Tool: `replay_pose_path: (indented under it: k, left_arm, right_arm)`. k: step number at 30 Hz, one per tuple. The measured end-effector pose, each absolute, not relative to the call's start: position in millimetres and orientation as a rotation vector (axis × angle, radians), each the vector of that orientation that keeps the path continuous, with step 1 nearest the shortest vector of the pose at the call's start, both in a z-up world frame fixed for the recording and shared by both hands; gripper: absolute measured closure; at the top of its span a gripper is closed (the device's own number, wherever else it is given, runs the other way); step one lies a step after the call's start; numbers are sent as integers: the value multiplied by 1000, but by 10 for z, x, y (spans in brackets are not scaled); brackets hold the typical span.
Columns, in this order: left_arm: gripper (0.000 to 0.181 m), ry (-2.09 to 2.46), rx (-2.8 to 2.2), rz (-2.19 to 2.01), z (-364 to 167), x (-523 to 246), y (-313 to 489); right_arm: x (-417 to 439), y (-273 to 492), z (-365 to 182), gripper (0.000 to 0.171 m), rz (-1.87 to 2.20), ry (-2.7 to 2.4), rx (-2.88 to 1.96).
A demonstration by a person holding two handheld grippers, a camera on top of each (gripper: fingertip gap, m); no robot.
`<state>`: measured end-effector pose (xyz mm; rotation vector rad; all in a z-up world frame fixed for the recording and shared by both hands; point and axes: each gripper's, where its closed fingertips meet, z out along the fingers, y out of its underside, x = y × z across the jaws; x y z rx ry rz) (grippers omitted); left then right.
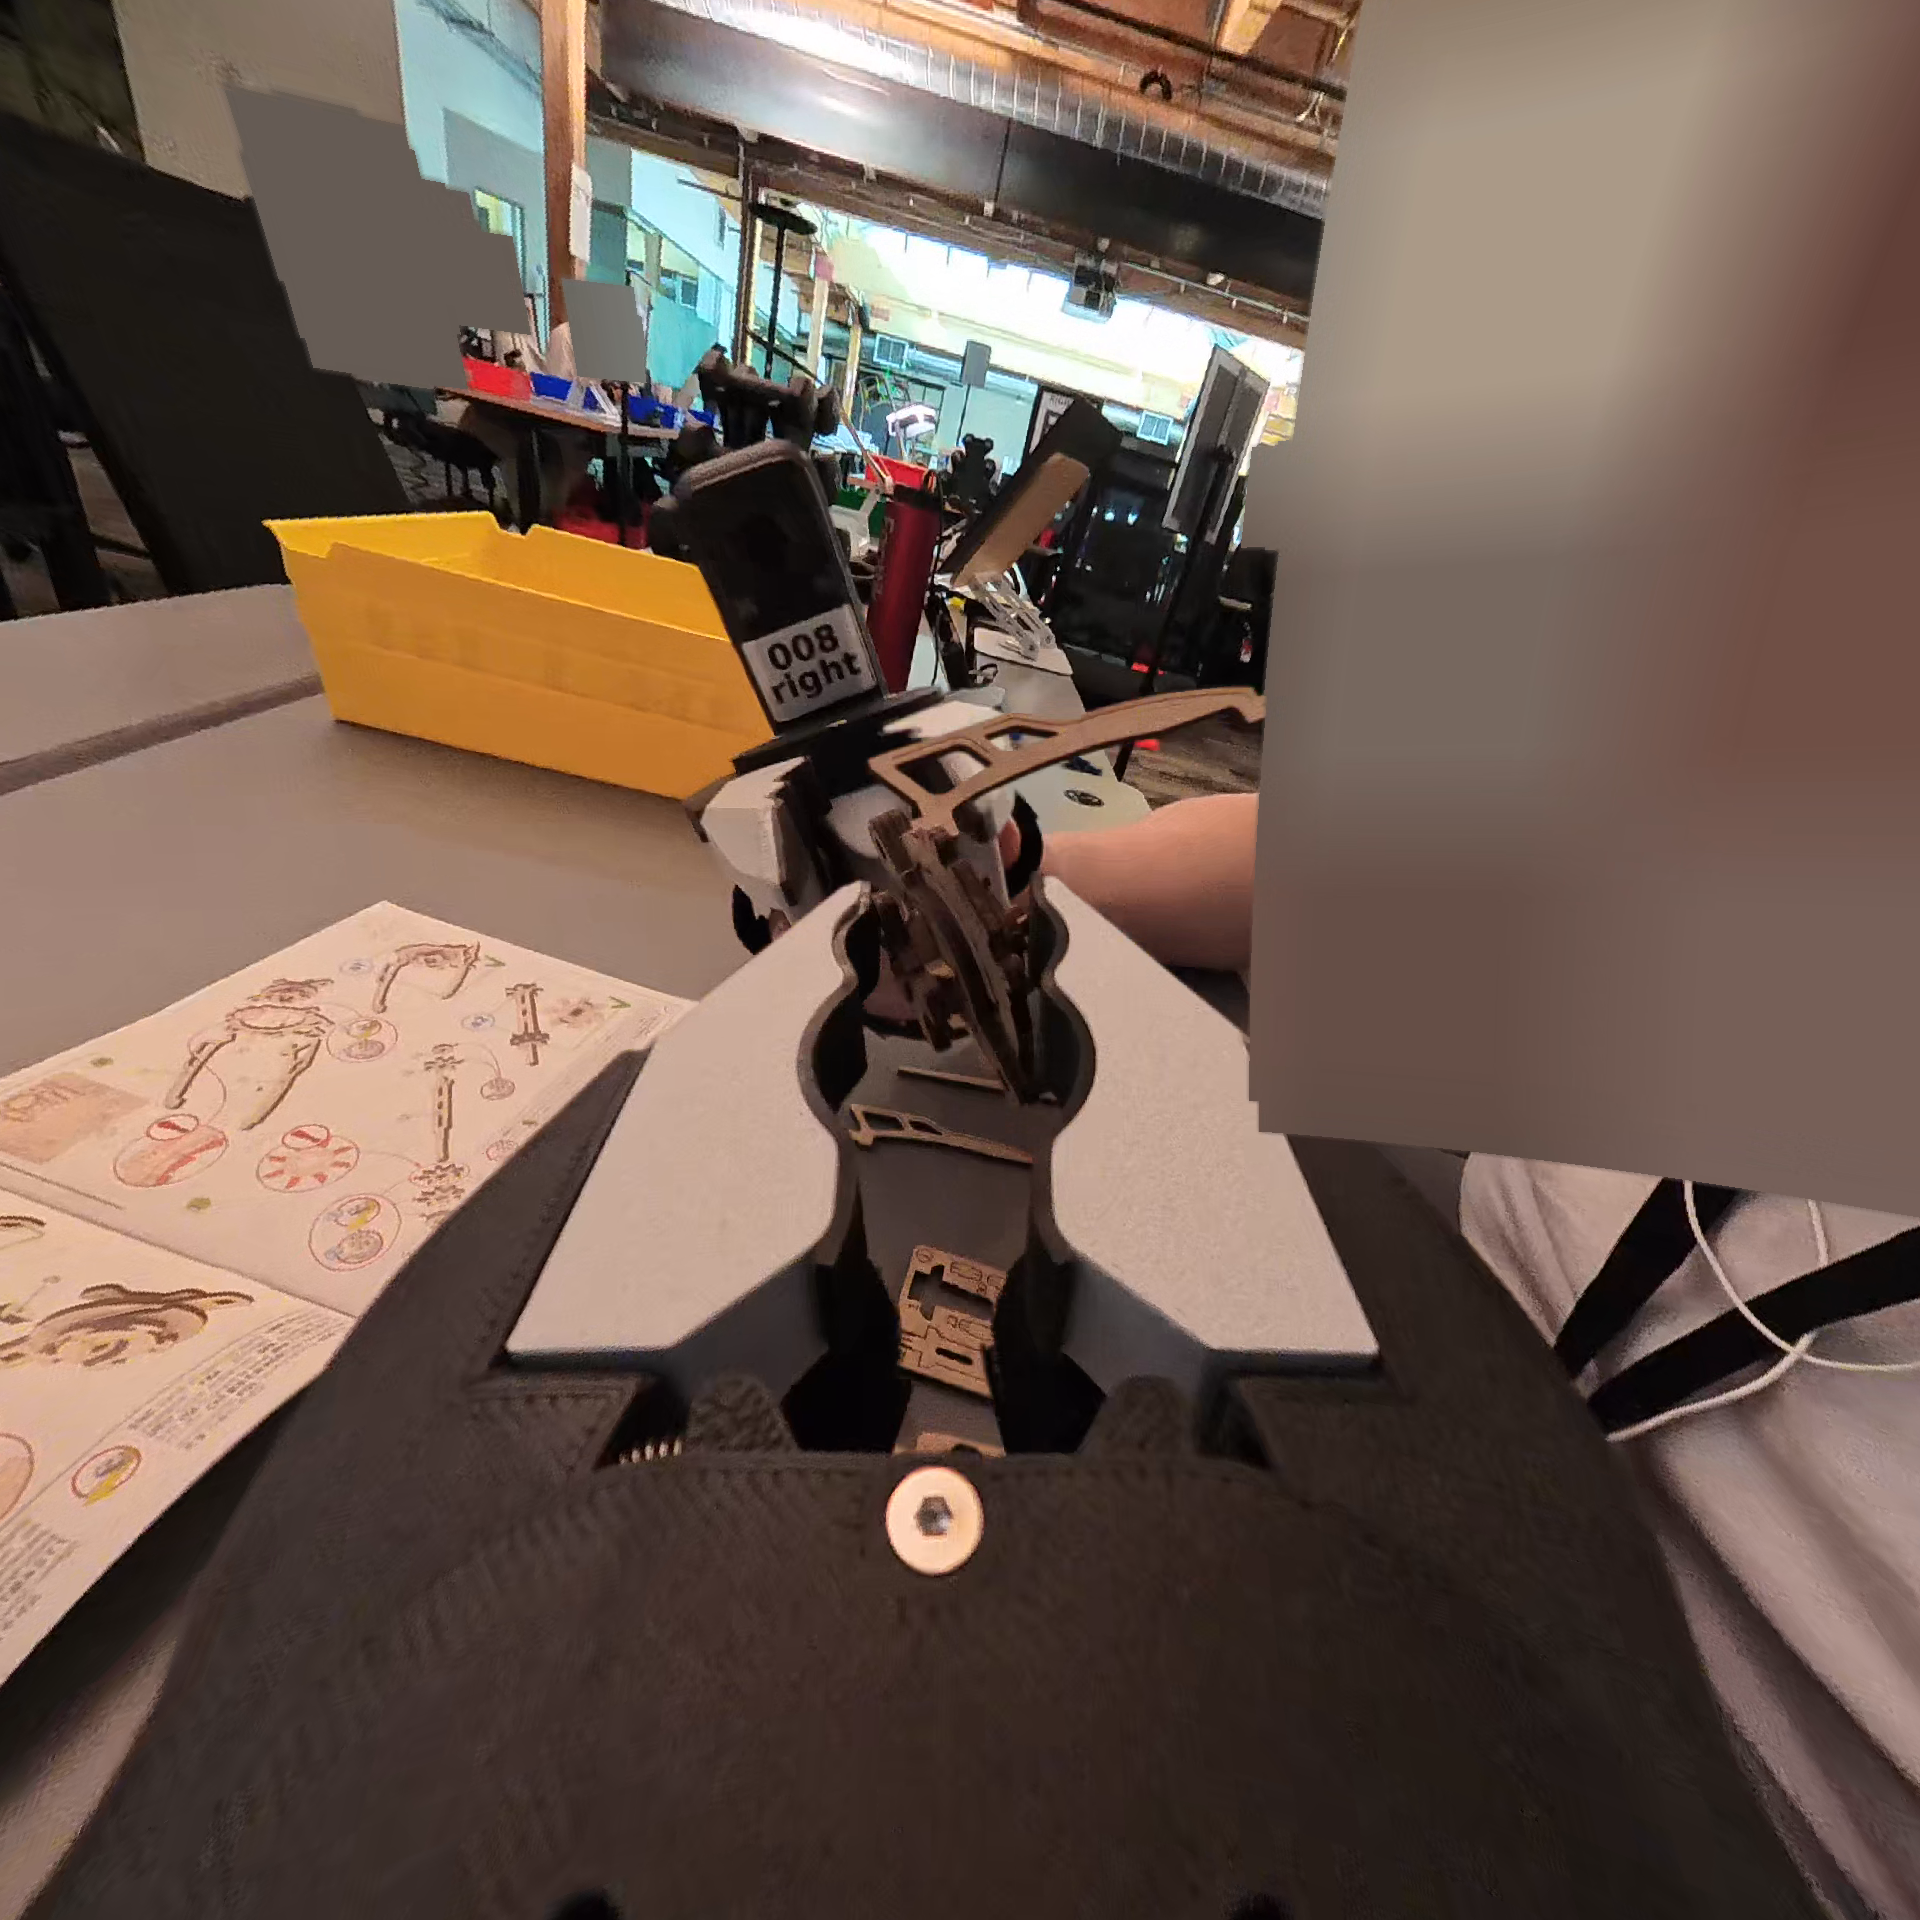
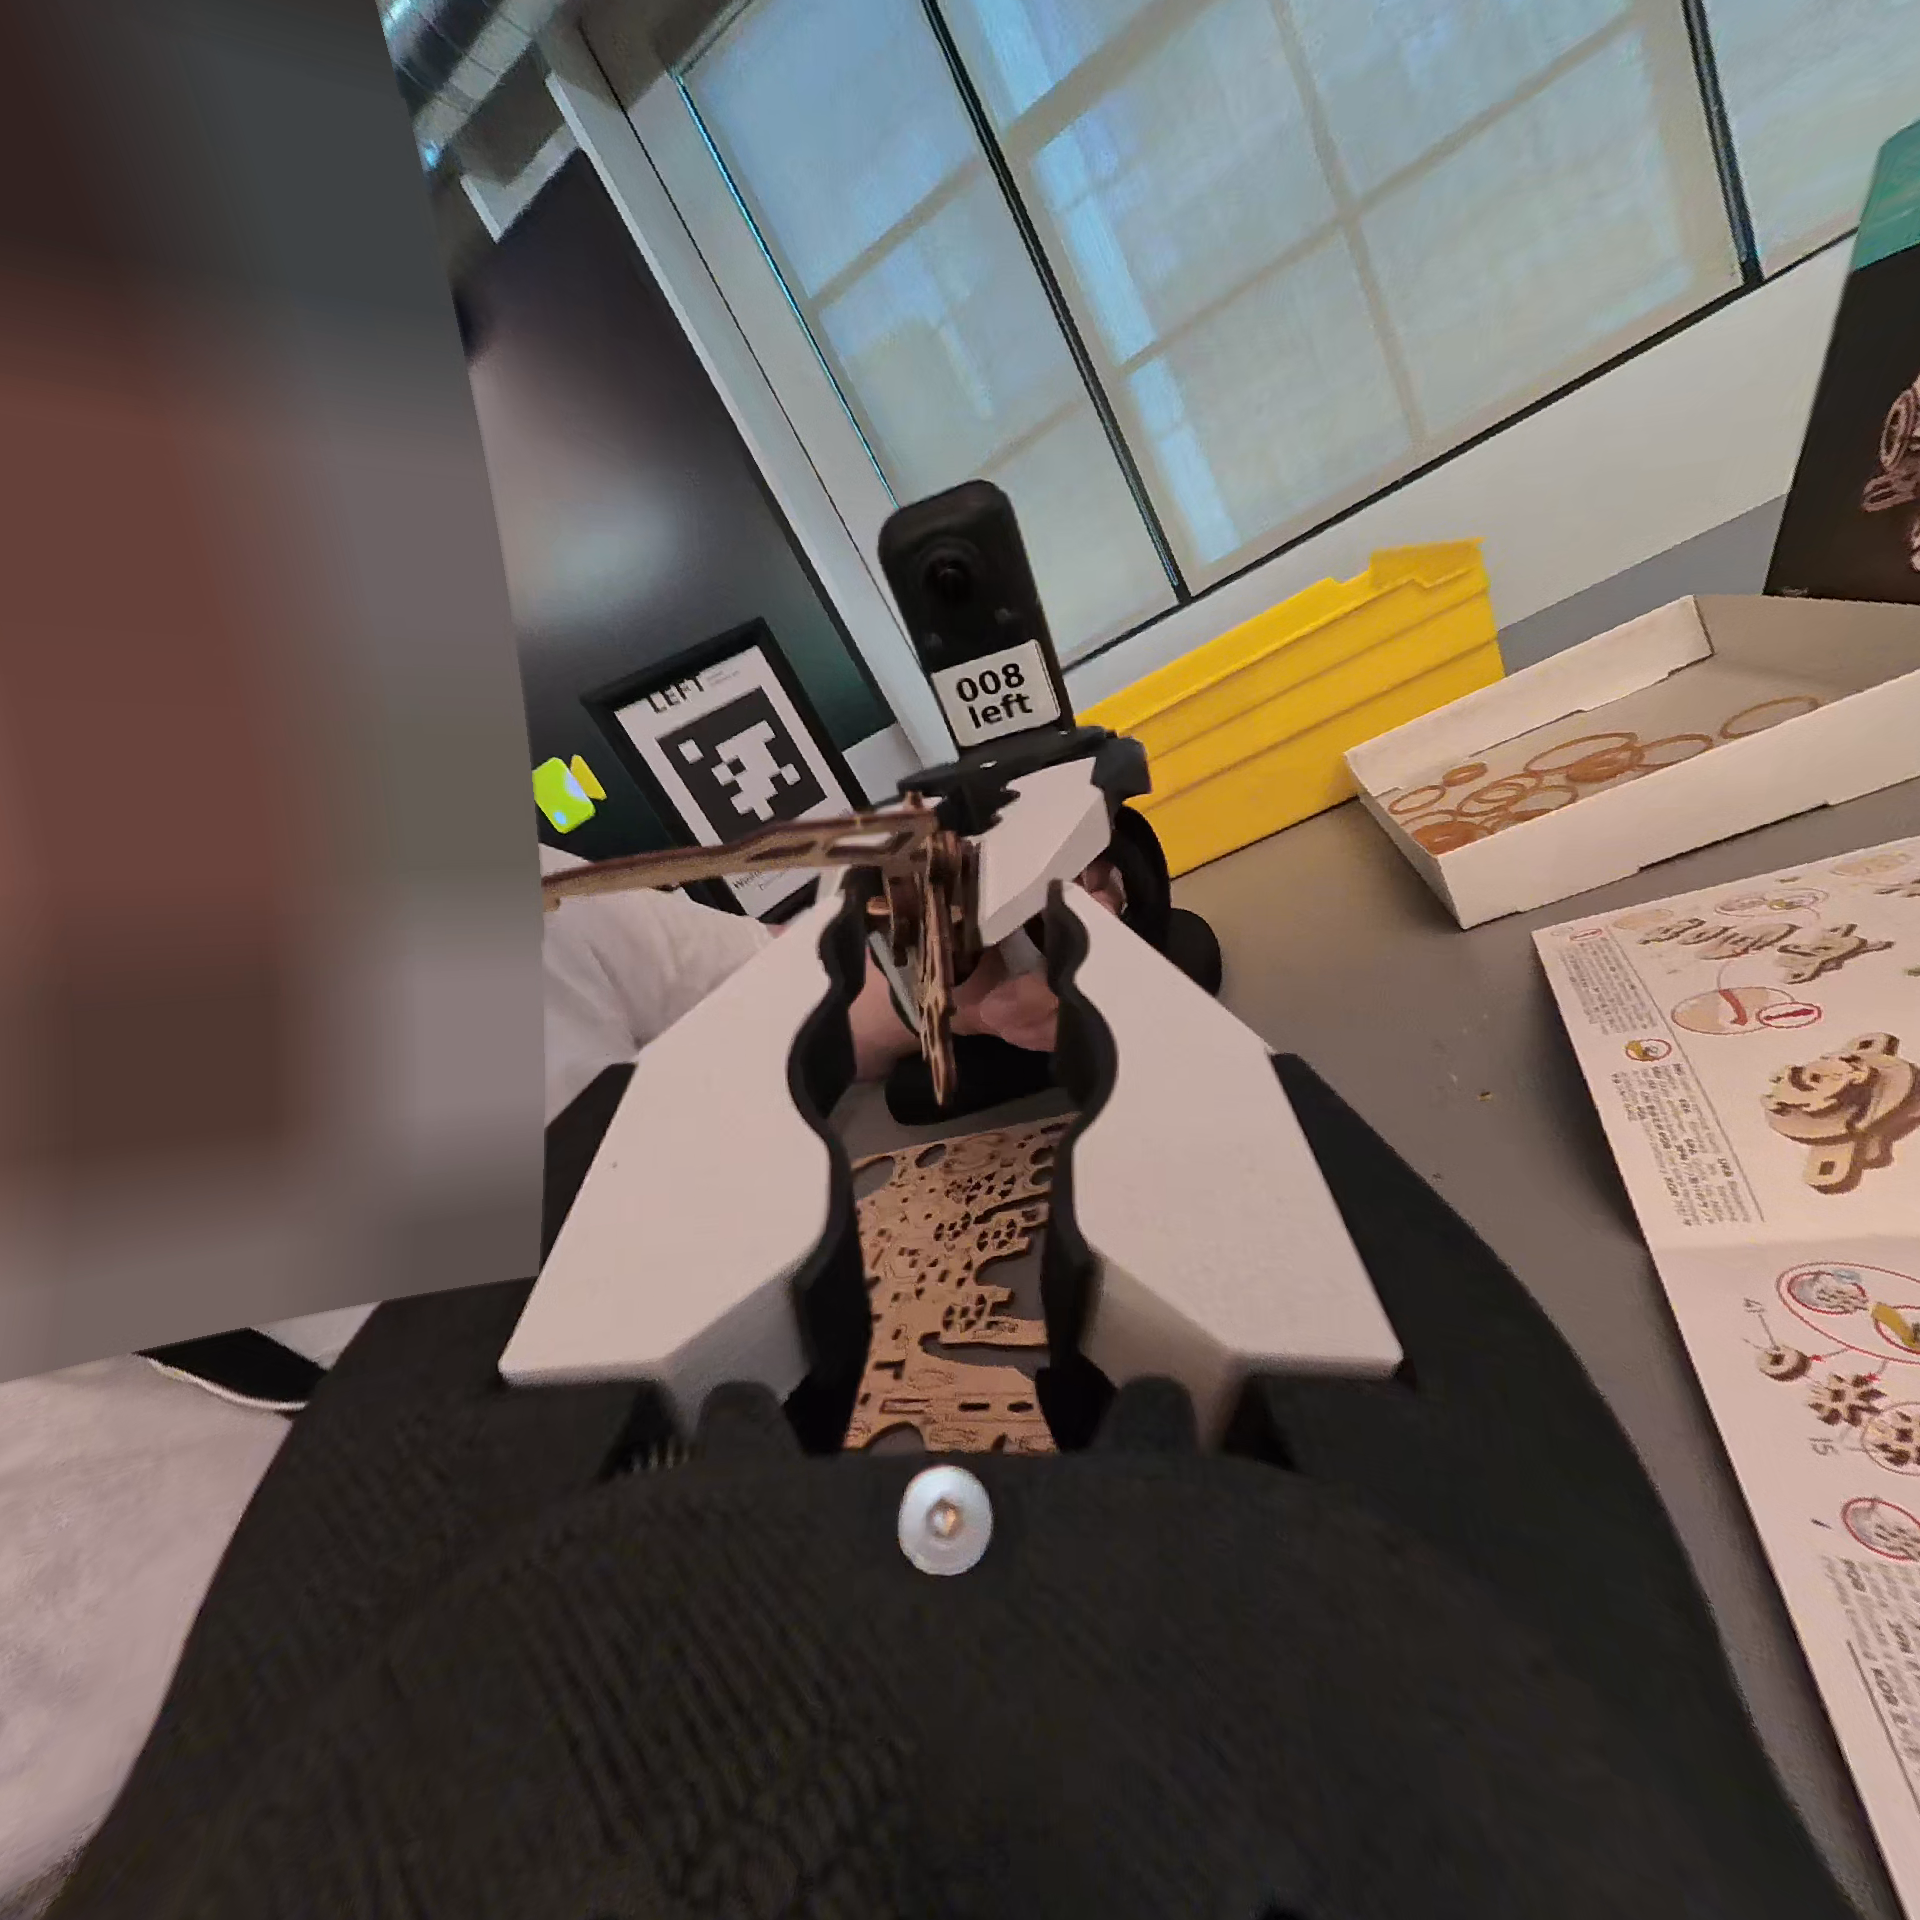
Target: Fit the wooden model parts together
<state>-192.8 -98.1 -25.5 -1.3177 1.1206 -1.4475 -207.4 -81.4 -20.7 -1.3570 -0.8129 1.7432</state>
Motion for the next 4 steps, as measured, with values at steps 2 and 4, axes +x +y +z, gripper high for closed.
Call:
replay_pose_path:
  k: [2, 4]
  left_arm:
    - [156, 1093, -1309, -1443, -229, -1925, -965]
    - [156, 1083, -1297, -1448, -211, -1921, -972]
  right_arm:
    - [-2103, -837, -213, 140, 1706, -834, -1352]
    - [-2128, -852, -192, 140, 1713, -829, -1339]
